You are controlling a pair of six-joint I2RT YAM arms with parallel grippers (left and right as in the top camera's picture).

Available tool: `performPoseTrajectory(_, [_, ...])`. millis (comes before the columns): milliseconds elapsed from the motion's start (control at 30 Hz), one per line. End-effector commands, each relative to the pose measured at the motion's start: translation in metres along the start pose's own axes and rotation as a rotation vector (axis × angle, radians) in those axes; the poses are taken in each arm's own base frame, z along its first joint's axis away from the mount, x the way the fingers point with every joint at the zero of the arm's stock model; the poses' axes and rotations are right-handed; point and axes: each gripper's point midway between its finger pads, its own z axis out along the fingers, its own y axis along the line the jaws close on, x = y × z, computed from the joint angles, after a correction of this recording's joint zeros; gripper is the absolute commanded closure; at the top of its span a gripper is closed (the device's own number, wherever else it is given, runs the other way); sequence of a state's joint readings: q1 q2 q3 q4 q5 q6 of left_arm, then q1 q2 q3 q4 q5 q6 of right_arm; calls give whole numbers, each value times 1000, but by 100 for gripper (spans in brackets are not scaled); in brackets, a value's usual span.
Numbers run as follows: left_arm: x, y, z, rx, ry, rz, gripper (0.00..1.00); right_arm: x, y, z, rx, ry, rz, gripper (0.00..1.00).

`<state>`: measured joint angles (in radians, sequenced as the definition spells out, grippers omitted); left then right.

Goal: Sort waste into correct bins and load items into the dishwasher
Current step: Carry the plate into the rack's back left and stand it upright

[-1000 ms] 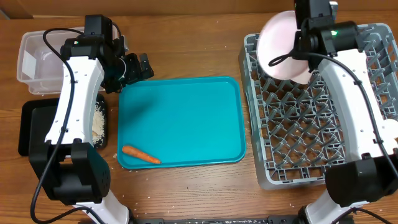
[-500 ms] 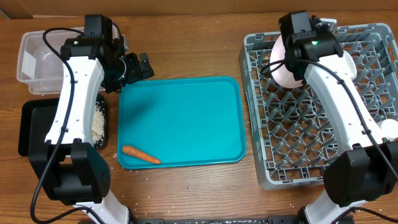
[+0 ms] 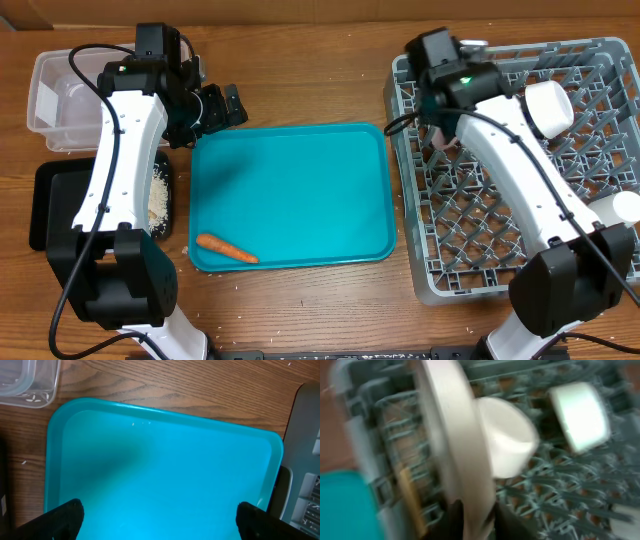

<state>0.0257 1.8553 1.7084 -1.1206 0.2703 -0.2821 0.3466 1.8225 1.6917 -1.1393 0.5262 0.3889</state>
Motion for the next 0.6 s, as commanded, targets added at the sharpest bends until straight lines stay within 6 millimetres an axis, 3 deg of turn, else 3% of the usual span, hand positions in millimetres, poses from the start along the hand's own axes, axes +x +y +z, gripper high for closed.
performPoseTrajectory(0, [-2, -7, -6, 19, -16, 11, 1, 15, 34, -6, -155, 64, -20, 60])
performPoseTrajectory(233, [-2, -8, -6, 19, -17, 11, 1, 15, 33, -10, -162, 66, -20, 54])
performPoseTrajectory(367, [-2, -7, -6, 18, -17, 11, 0, 7, 28, -24, -180, 29, -2, 53])
performPoseTrajectory(500, [-2, -7, -6, 18, -17, 11, 0, -10, 27, -61, -287, -54, -26, 42])
performPoseTrajectory(567, [-2, -6, -6, 11, -19, 11, 0, -15, 50, -92, -488, -110, -167, 28])
